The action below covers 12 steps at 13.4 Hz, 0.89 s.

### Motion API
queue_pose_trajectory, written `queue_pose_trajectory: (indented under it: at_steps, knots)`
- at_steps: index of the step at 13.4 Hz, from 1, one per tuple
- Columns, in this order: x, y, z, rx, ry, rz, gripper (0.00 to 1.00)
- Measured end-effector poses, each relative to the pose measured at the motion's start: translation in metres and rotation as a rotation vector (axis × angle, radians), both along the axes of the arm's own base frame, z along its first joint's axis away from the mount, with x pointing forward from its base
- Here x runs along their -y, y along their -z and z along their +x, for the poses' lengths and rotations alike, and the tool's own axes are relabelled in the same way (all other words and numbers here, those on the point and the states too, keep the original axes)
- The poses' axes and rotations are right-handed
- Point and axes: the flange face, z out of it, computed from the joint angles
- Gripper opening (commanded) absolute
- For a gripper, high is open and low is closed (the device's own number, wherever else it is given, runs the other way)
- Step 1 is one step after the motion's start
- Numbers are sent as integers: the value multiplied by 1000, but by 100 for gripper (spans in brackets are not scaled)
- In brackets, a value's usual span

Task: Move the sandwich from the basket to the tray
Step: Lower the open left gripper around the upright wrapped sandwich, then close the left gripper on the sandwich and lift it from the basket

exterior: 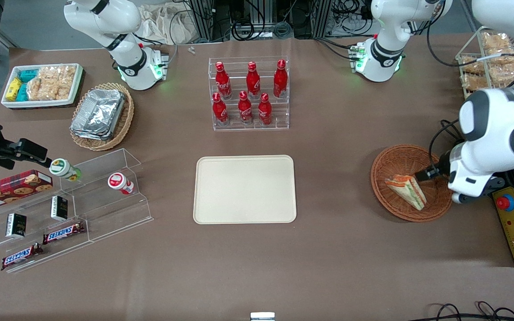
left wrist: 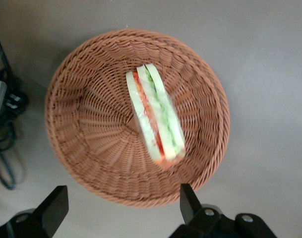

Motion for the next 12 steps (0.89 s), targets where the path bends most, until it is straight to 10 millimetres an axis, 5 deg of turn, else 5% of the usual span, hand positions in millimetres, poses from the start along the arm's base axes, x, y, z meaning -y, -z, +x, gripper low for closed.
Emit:
queue_pose_trajectory:
  at_steps: [5, 9, 12]
  knots:
    - [1, 62, -1, 51, -201, 20, 100]
    - [-2, 107, -21, 87, -263, 19, 94]
    - [-3, 112, -22, 95, -296, 20, 29]
